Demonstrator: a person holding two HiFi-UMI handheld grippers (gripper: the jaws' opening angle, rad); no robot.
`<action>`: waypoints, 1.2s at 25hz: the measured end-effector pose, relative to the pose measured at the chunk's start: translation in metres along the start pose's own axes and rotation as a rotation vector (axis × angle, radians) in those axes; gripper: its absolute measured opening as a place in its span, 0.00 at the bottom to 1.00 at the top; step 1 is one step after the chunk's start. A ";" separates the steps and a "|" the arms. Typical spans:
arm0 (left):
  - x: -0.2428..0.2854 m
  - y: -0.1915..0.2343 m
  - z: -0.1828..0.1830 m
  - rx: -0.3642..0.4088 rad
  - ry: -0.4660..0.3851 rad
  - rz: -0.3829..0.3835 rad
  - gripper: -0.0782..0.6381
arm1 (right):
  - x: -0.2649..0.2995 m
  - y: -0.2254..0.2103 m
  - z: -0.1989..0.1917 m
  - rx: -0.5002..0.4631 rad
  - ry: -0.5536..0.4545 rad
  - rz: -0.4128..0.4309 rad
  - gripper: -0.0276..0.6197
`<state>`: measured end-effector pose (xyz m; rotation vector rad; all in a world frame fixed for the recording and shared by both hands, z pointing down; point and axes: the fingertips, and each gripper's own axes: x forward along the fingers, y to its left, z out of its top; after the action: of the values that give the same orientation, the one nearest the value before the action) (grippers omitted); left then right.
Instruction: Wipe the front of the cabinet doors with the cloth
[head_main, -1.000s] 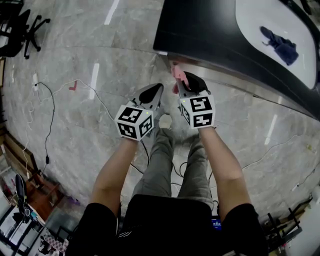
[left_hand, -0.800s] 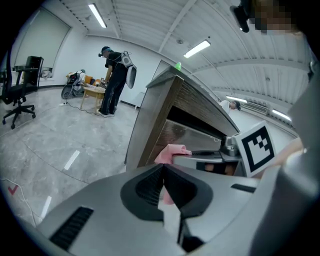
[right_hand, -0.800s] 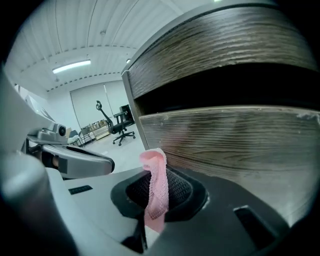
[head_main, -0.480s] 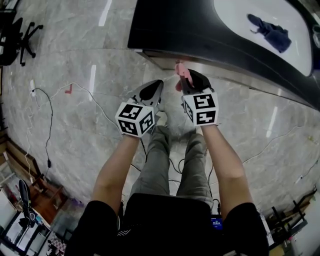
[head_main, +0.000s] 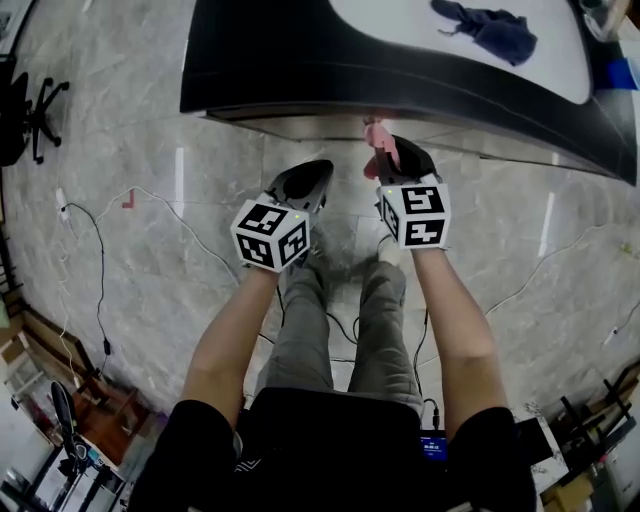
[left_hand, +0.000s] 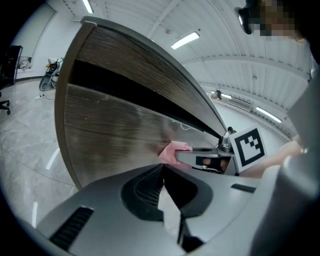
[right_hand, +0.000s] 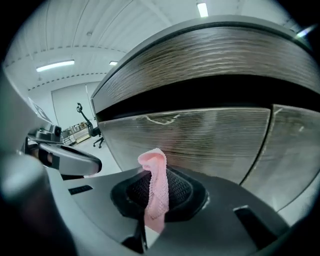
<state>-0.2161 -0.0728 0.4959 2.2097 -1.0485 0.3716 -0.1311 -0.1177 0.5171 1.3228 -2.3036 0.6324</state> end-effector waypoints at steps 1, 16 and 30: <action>0.006 -0.007 -0.001 0.009 0.007 -0.011 0.12 | -0.004 -0.007 -0.002 0.008 -0.003 -0.008 0.12; 0.076 -0.087 -0.010 0.012 0.037 -0.123 0.12 | -0.055 -0.111 -0.028 0.091 -0.011 -0.119 0.12; 0.044 -0.053 -0.025 0.021 0.015 -0.040 0.12 | -0.043 -0.052 -0.042 0.053 0.009 -0.022 0.12</action>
<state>-0.1466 -0.0571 0.5132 2.2394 -0.9955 0.3818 -0.0607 -0.0877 0.5366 1.3643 -2.2769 0.6947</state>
